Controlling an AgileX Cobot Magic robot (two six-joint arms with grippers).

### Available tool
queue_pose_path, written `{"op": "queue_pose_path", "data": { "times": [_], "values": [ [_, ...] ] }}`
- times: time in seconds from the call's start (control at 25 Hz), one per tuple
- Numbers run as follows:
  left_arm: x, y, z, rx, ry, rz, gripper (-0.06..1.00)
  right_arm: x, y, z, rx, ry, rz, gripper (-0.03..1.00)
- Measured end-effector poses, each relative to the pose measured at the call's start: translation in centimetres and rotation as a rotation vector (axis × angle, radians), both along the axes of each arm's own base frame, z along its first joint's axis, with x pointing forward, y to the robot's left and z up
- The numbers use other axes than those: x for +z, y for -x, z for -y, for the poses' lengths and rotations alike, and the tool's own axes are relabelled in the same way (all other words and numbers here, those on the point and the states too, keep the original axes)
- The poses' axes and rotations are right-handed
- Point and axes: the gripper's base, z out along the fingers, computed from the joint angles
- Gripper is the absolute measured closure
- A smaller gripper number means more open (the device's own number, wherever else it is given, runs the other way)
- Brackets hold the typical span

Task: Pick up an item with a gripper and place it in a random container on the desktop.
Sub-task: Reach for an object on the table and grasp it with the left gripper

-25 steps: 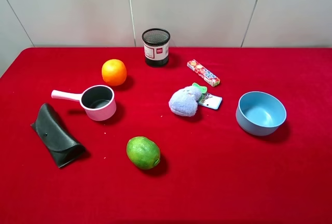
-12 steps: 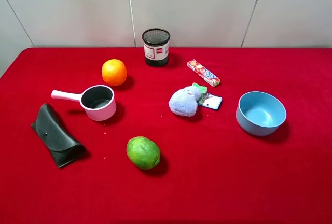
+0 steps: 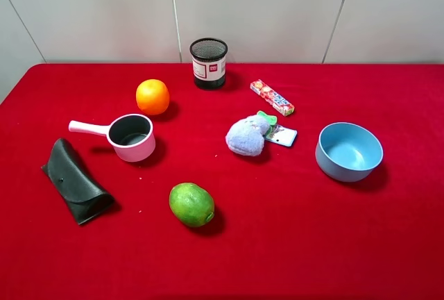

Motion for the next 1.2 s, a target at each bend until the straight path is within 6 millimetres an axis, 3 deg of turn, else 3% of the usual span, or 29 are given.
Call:
{"op": "queue_pose_path", "data": {
  "times": [0.72,1.2],
  "values": [
    [0.3,0.0,0.1,-0.003,0.006,0.004,-0.05,0.0,0.0,0.0,0.000,0.000,0.000,0.27],
    [3.2,-5.1,0.5,-0.055,-0.082,-0.085,-0.05,0.0,0.0,0.0,0.000,0.000,0.000,0.27]
  ]
}}
